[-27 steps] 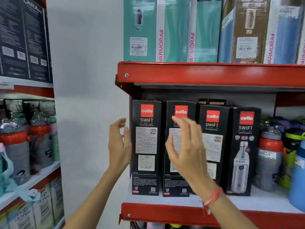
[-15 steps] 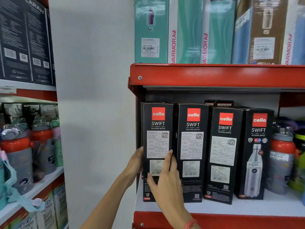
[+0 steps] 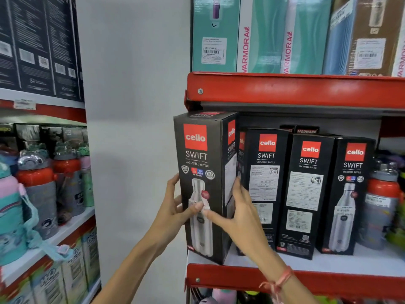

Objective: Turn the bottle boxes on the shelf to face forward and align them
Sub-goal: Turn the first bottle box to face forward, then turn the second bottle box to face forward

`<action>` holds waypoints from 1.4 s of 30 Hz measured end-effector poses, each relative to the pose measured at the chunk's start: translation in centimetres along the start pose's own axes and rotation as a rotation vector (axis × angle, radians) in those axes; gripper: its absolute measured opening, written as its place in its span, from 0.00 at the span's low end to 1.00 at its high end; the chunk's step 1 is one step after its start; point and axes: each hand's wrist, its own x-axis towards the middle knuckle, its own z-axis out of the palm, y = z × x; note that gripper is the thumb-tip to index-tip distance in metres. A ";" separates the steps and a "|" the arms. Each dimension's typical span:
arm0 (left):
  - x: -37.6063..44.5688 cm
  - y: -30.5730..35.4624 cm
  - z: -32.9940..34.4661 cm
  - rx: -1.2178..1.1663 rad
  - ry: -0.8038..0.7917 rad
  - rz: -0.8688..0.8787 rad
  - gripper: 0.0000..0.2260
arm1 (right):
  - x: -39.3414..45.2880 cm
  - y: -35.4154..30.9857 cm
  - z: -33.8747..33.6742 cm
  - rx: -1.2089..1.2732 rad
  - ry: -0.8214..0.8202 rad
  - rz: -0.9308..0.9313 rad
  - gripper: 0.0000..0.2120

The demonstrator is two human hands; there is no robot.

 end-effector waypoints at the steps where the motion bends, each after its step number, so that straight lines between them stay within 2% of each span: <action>1: -0.1 0.0 0.1 0.005 0.011 0.016 0.33 | 0.4 0.1 -0.3 0.036 -0.037 -0.010 0.54; 4: -0.1 -0.4 1.0 0.085 0.098 0.072 0.33 | 1.3 0.3 -0.7 0.076 -0.160 -0.016 0.50; 6: 0.1 -0.6 1.8 0.154 0.140 0.094 0.33 | 1.5 0.5 -0.5 0.073 -0.162 -0.004 0.48; 14: 1.5 -1.4 4.4 0.307 0.240 0.048 0.36 | 1.9 1.9 1.8 -0.129 0.157 0.067 0.40; 17: 1.9 -1.4 5.1 0.373 0.256 0.037 0.36 | 2.3 2.1 1.5 -0.323 0.152 0.118 0.39; 19: 2.0 -1.4 5.3 0.373 0.263 0.030 0.36 | 2.1 2.1 0.8 -0.435 0.137 0.077 0.37; 21: 1.8 -1.5 5.4 0.353 0.276 0.017 0.34 | 1.7 2.4 0.1 -0.459 0.232 -0.079 0.28; 23: 1.7 -1.7 5.4 0.348 0.275 0.006 0.33 | 1.2 3.2 -0.8 -0.422 0.462 -0.198 0.19; 24: 1.6 -1.8 5.5 0.351 0.279 0.003 0.33 | 1.2 3.6 -1.2 -0.410 0.573 -0.183 0.19; 26: 1.4 -2.1 5.9 0.371 0.320 0.005 0.32 | 1.2 4.3 -1.7 -0.429 0.654 -0.020 0.30; 28: 1.2 -2.4 6.4 0.435 0.391 0.018 0.32 | 1.3 4.7 -1.7 -0.425 0.599 0.158 0.44; 30: 1.0 -2.4 6.9 0.521 0.440 0.031 0.31 | 1.4 4.7 -1.4 -0.383 0.505 0.254 0.52; 35: 0.4 -1.3 8.6 0.633 0.523 0.073 0.31 | 2.2 4.6 -2.0 -0.243 0.420 0.263 0.55; 38: -0.3 -0.5 9.6 0.637 0.575 0.205 0.29 | 1.2 5.2 -3.2 -0.152 0.413 0.168 0.55; 42: -0.5 0.9 11.5 0.505 0.397 0.277 0.22 | -0.4 6.0 -5.7 -0.006 0.389 0.045 0.56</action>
